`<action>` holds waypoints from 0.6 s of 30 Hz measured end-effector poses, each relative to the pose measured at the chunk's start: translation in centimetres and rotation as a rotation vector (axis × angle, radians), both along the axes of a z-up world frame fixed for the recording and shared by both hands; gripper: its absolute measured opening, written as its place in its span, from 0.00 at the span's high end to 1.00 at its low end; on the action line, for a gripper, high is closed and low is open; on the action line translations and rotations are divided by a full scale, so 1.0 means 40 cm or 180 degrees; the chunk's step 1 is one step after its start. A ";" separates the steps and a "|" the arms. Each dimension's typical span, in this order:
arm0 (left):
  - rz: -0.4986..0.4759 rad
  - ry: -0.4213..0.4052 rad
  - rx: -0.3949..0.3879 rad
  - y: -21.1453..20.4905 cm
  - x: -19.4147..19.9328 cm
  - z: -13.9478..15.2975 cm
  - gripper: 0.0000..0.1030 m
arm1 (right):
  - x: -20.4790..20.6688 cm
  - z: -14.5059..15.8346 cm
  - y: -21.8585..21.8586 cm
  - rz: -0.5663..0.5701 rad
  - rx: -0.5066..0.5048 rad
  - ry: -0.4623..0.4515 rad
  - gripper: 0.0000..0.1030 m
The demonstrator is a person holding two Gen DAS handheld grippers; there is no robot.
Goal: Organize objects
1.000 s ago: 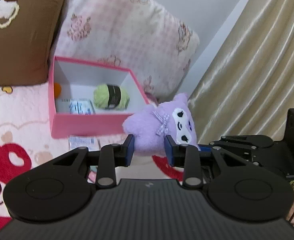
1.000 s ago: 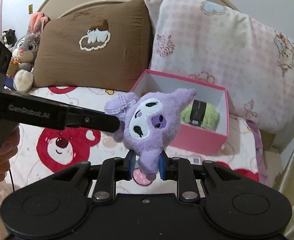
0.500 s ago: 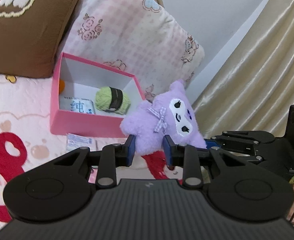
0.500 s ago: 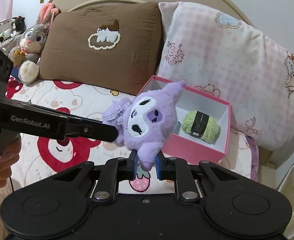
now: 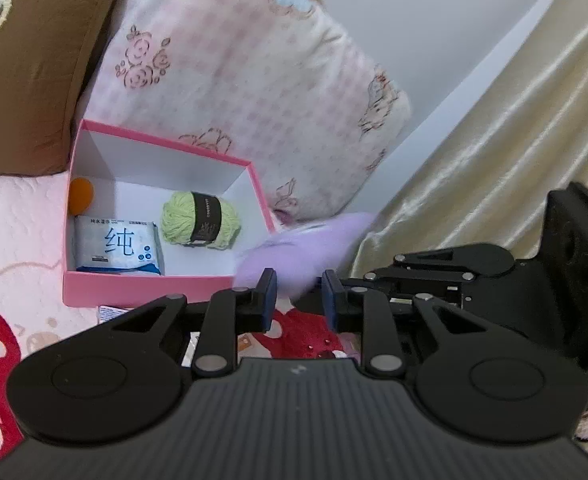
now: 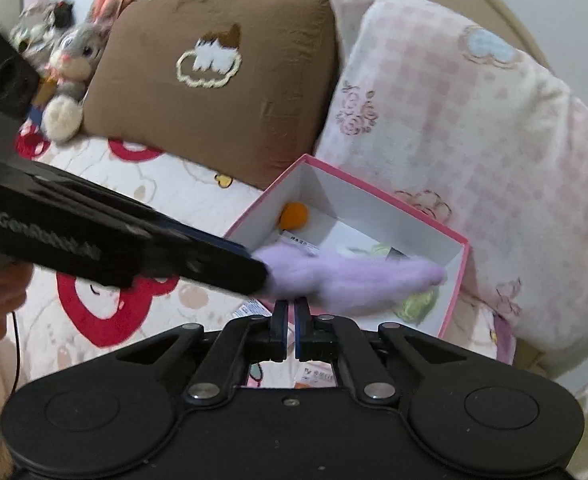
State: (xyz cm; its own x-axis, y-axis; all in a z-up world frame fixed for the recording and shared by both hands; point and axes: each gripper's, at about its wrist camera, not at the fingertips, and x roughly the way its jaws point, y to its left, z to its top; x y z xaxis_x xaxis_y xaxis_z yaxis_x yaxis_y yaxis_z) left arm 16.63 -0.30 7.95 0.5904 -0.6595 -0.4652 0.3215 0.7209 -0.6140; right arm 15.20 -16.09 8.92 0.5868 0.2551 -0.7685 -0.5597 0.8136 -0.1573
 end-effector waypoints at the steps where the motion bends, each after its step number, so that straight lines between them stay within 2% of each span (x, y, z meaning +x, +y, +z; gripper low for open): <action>1: 0.0013 -0.0008 0.0072 -0.014 0.021 -0.002 0.79 | 0.016 -0.006 0.006 0.0056 -0.0056 0.0006 0.97; 5: 0.0027 0.0195 0.0084 -0.039 0.113 -0.047 0.80 | 0.088 -0.069 0.012 0.0243 -0.0095 0.0140 0.98; 8: 0.0037 0.0321 0.0228 -0.036 0.153 -0.098 0.80 | 0.144 -0.151 -0.021 0.0140 0.0040 0.0293 0.97; 11: 0.0010 0.0327 0.0412 -0.014 0.135 -0.137 0.80 | 0.149 -0.215 -0.066 0.0179 0.0322 0.0500 0.94; 13: 0.0047 0.0441 0.0519 -0.002 0.116 -0.172 0.80 | 0.135 -0.253 -0.091 0.0162 0.0464 0.0614 0.89; 16: -0.0017 0.0560 0.0768 -0.008 0.069 -0.231 0.79 | 0.106 -0.293 -0.116 0.0145 0.0636 0.0732 0.89; 18: -0.0046 0.0623 0.0766 -0.011 0.043 -0.273 0.79 | 0.079 -0.309 -0.118 0.0153 0.0678 0.0772 0.89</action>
